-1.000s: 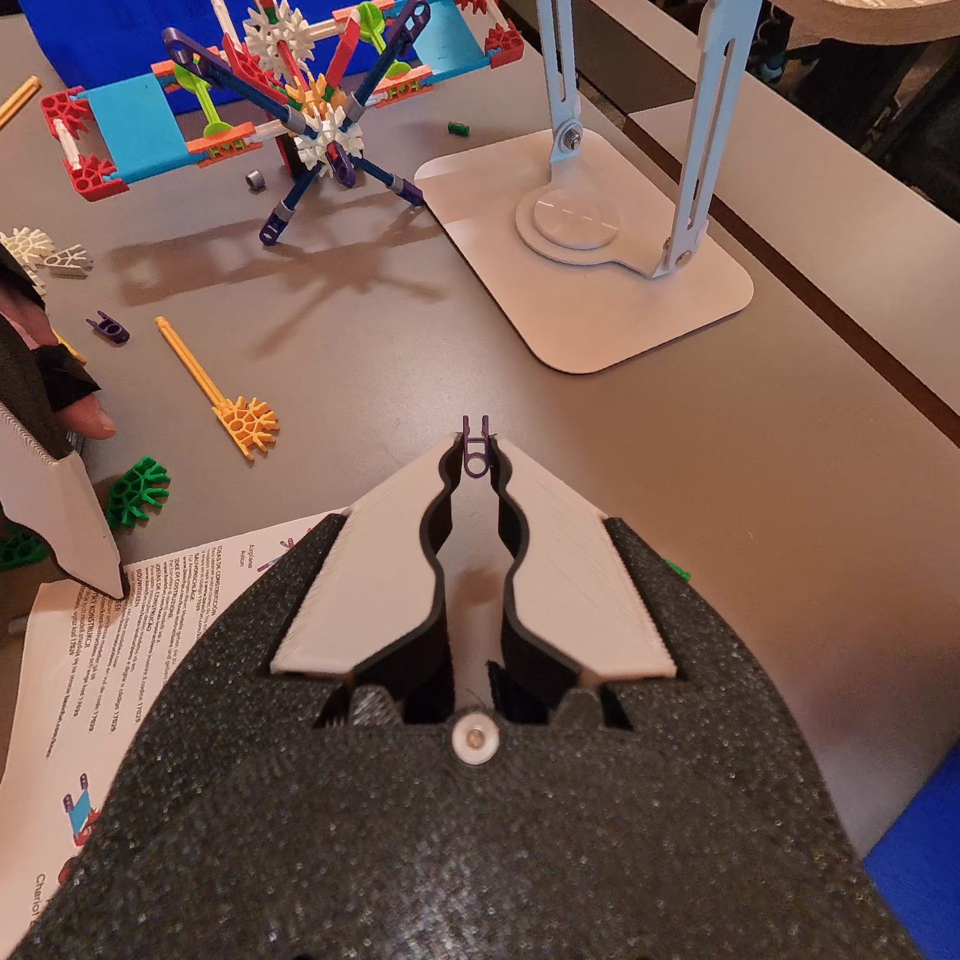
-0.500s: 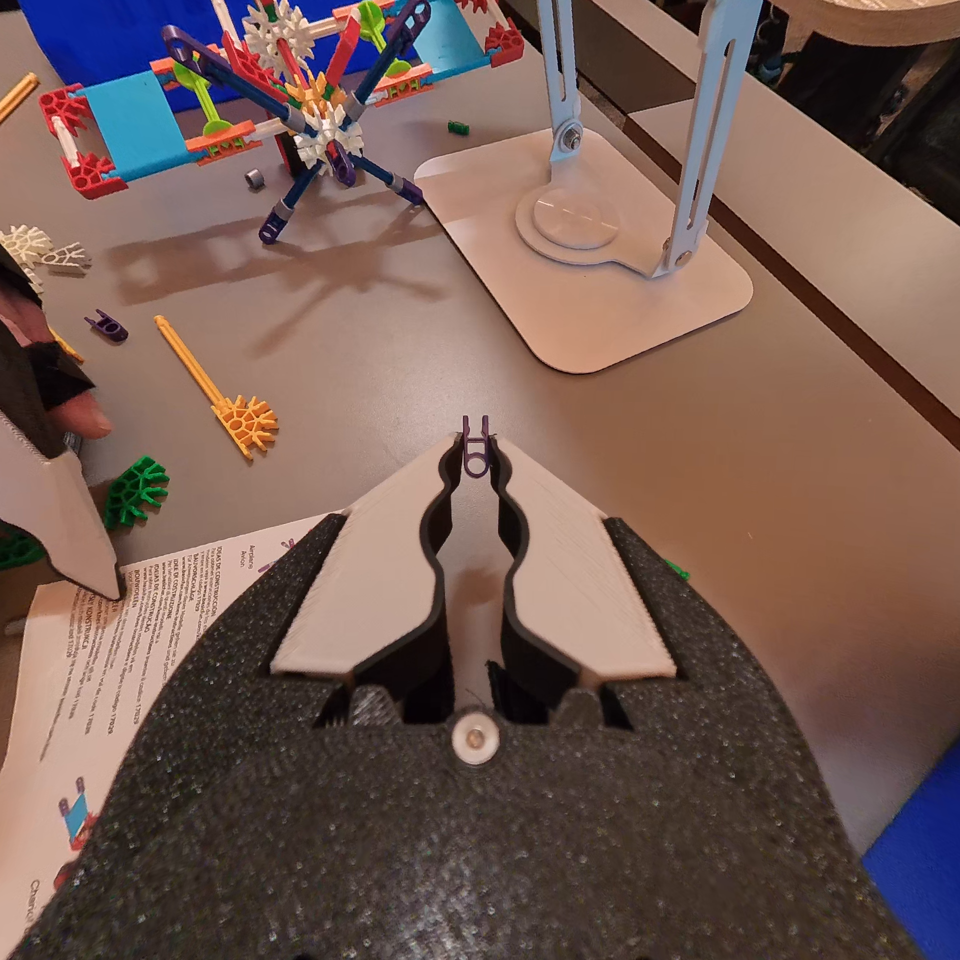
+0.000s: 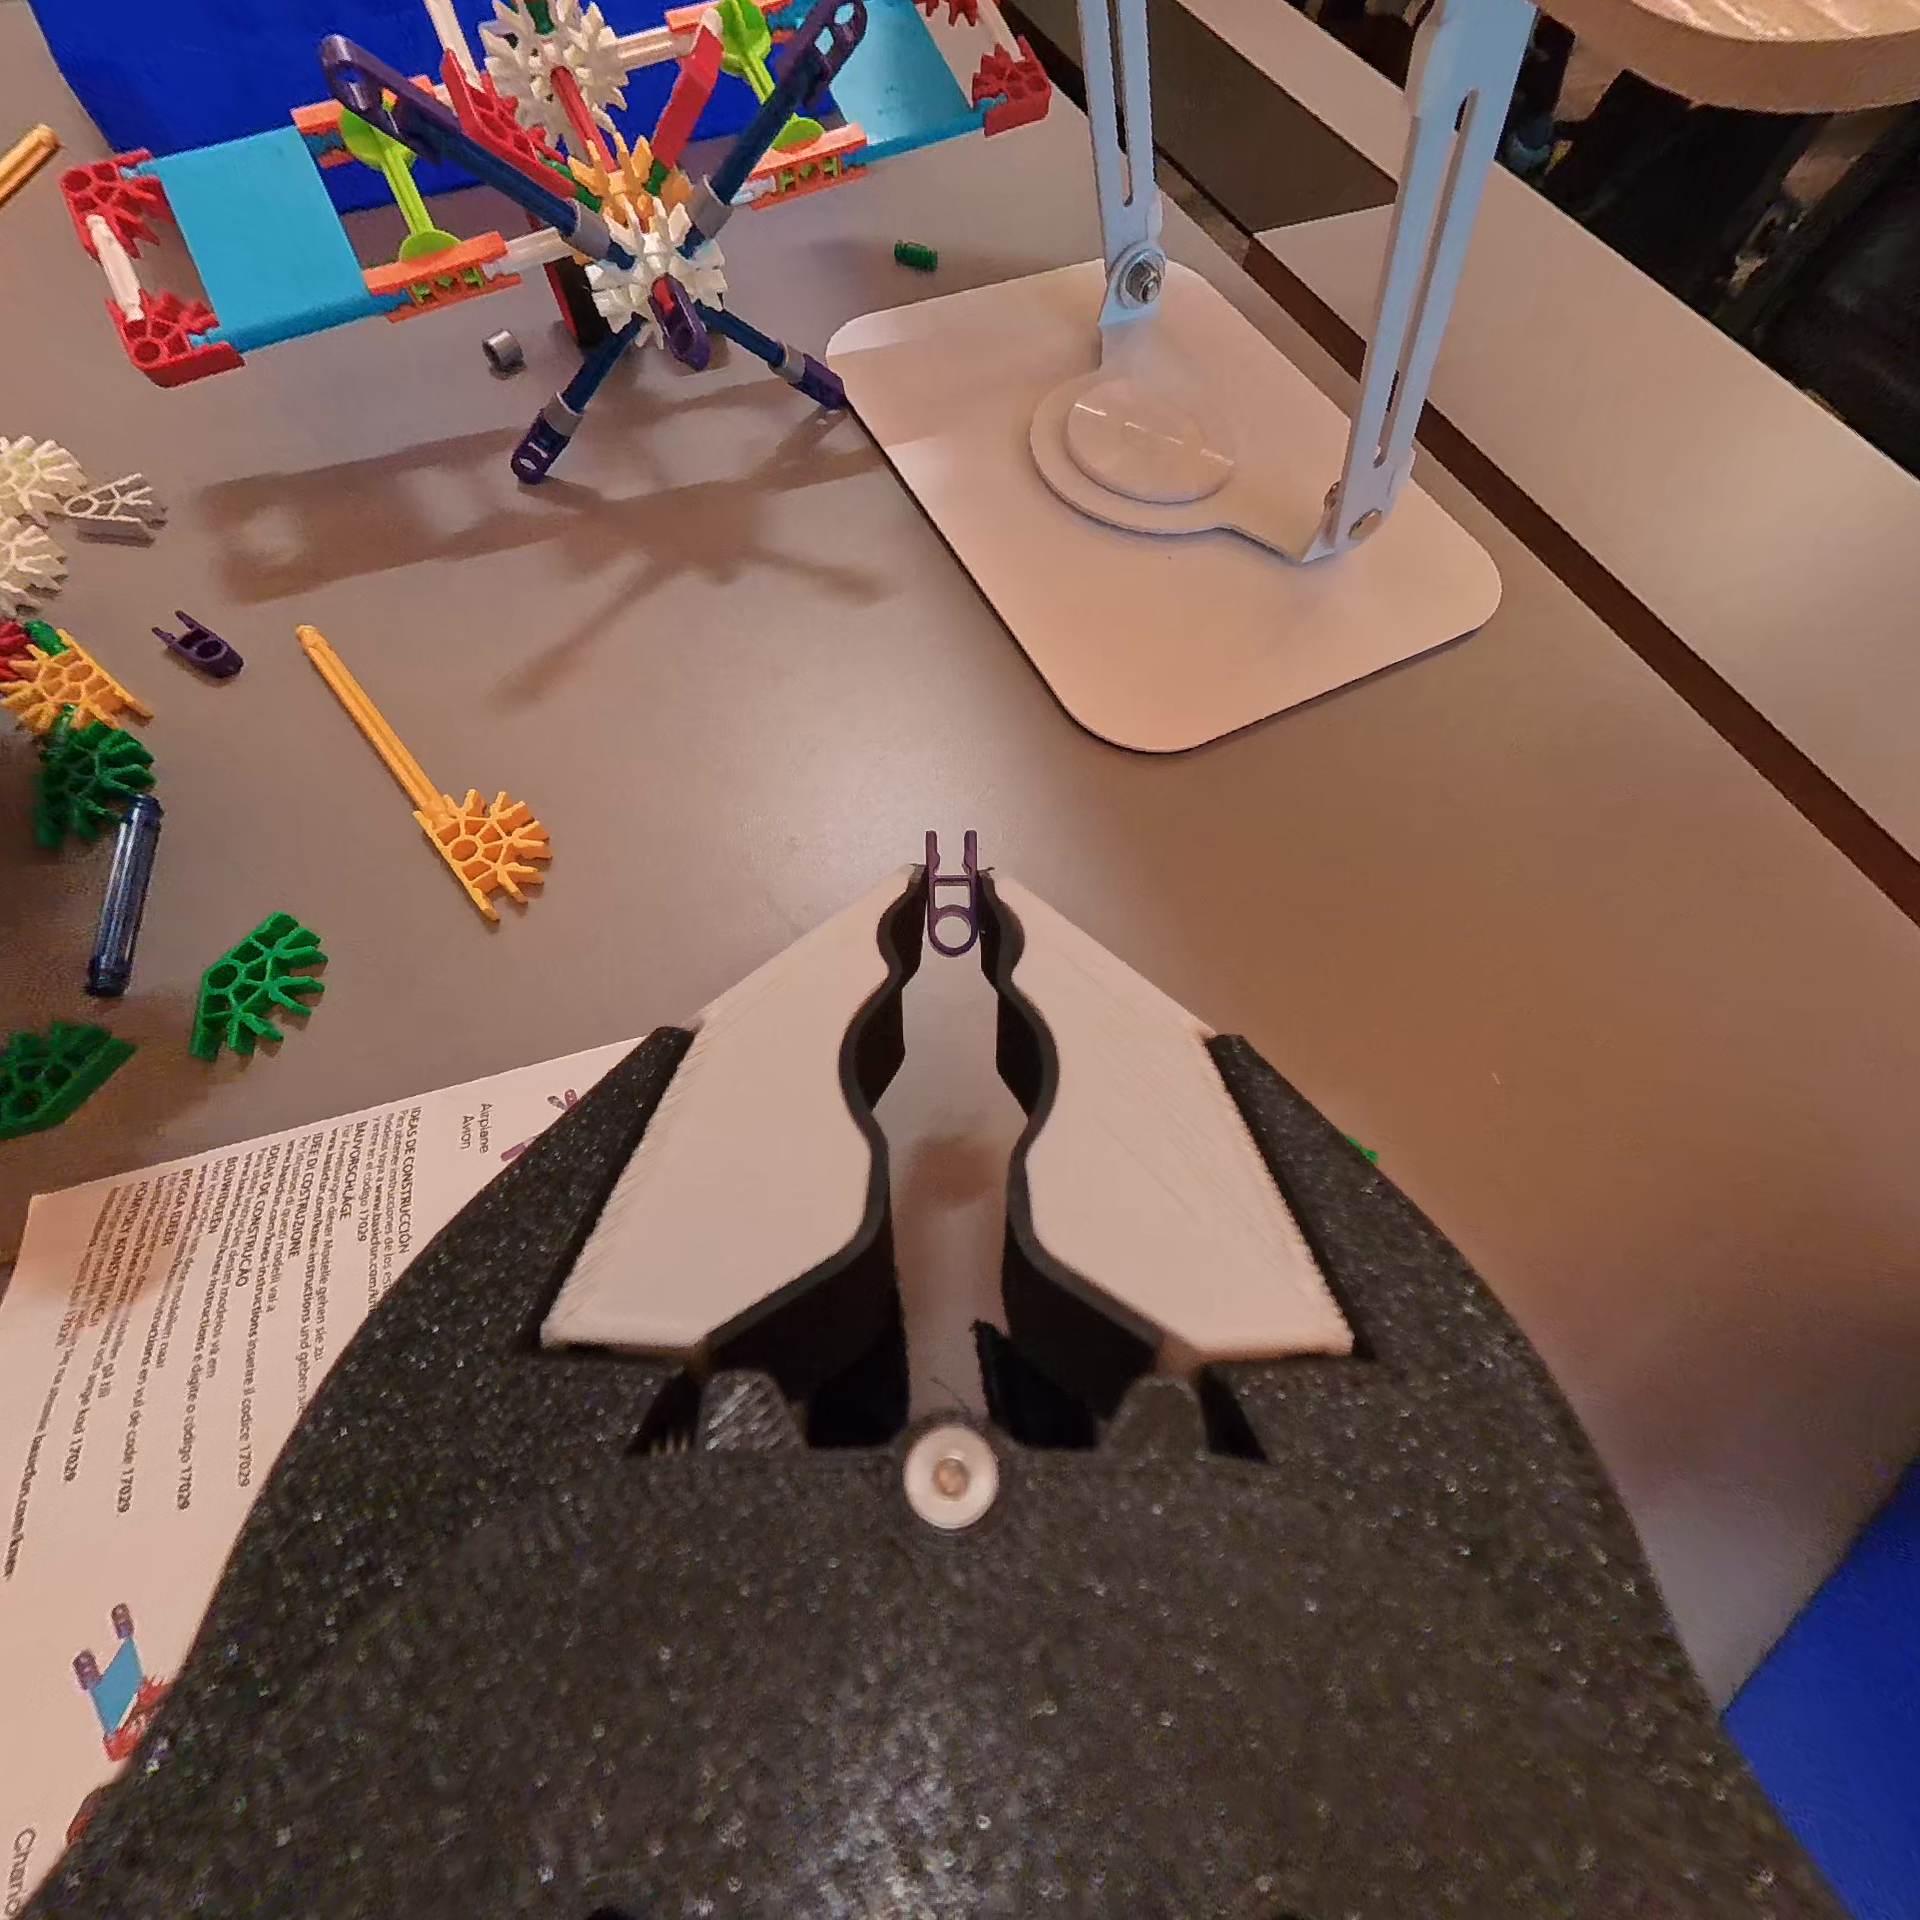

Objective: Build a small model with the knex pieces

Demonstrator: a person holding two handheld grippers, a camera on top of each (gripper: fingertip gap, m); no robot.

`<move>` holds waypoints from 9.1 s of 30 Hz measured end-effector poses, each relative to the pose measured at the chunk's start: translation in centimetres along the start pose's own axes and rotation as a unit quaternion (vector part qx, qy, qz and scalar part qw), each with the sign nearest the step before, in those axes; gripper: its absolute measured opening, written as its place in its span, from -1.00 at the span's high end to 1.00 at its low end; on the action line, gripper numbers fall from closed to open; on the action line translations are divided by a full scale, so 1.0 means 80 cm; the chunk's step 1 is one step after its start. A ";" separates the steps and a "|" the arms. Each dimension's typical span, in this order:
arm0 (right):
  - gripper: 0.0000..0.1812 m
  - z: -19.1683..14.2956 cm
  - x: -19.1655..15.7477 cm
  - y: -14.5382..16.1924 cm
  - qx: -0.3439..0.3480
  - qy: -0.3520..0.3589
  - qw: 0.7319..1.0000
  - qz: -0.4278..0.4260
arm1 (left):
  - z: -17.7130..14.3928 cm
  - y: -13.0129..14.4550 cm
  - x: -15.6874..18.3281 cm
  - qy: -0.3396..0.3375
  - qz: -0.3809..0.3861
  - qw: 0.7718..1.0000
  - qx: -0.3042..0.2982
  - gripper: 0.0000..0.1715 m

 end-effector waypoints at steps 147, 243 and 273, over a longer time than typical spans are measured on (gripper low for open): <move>0.93 0.056 -0.093 -0.054 -0.158 -0.221 0.910 -0.313 | 0.050 0.058 -0.048 -0.022 -0.144 0.986 -0.080 0.33; 0.82 0.066 -0.141 -0.017 -0.186 -0.240 0.889 -0.343 | 0.034 0.074 -0.046 -0.054 -0.135 0.987 -0.067 0.27; 0.81 0.065 -0.133 -0.021 -0.212 -0.191 0.920 -0.270 | 0.027 0.081 -0.050 -0.059 -0.161 0.983 -0.069 0.27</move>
Point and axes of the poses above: each gripper's, where its closed fingertips meet, z out along the fingers, y out of its underside, x = y × z across the jaws, the point moved 4 cm from there along -z, back along the fingers, and after that the axes turned 13 degrees about -x, right-handed, at the moved point
